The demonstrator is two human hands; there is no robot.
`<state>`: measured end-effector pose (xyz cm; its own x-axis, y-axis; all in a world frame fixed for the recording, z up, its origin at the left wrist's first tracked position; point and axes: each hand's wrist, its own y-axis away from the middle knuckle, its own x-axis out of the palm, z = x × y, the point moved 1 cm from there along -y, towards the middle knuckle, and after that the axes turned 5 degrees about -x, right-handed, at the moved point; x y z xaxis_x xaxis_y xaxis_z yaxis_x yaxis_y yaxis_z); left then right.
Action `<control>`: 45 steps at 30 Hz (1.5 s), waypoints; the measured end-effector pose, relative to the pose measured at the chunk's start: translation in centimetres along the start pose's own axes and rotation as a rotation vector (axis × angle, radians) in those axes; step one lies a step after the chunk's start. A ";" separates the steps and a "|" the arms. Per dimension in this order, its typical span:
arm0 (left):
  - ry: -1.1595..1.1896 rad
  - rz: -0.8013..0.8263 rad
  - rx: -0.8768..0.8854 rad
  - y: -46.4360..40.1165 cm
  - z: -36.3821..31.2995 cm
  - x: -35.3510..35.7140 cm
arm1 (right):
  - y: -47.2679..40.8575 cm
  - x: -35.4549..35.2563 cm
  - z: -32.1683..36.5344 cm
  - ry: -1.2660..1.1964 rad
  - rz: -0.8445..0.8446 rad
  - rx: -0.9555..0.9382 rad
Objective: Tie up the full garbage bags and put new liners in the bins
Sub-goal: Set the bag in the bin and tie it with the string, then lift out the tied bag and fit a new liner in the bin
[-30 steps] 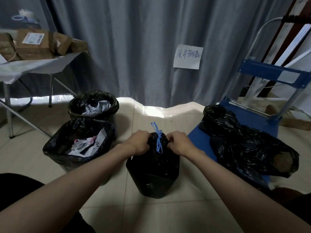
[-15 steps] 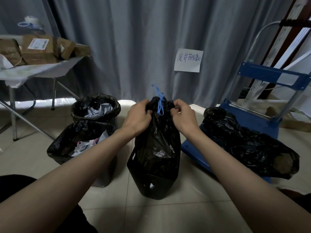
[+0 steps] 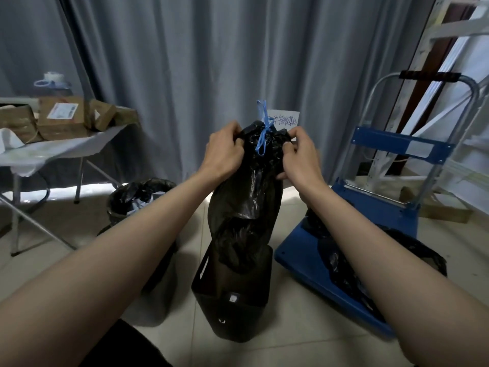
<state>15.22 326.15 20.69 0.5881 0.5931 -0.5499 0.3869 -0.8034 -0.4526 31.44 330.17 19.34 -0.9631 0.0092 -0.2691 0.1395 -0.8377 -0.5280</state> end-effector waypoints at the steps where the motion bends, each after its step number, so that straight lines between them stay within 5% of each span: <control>1: -0.015 0.002 0.004 -0.8 -0.4 0.4 | -0.6 -0.2 0.0 -0.003 0.000 0.014; 11: -0.142 0.090 -0.044 -9.2 0.8 7.9 | -8.1 0.5 -6.9 0.084 0.038 0.108; 31: -0.077 0.306 -0.194 -19.7 18.6 29.3 | -16.3 9.7 -33.3 0.027 0.063 0.305; 37: -0.188 0.701 -0.306 -16.9 20.7 33.0 | -13.9 9.3 -35.4 0.195 0.275 0.460; 45: -0.300 0.757 -0.242 -13.3 18.0 31.5 | -10.4 5.0 -32.5 0.271 0.410 0.565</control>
<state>15.87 356.50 -3.24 0.5498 -0.1476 -0.8222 0.1258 -0.9584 0.2562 32.67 356.70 -2.70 -0.7586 -0.2909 -0.5831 0.2652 -0.9552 0.1315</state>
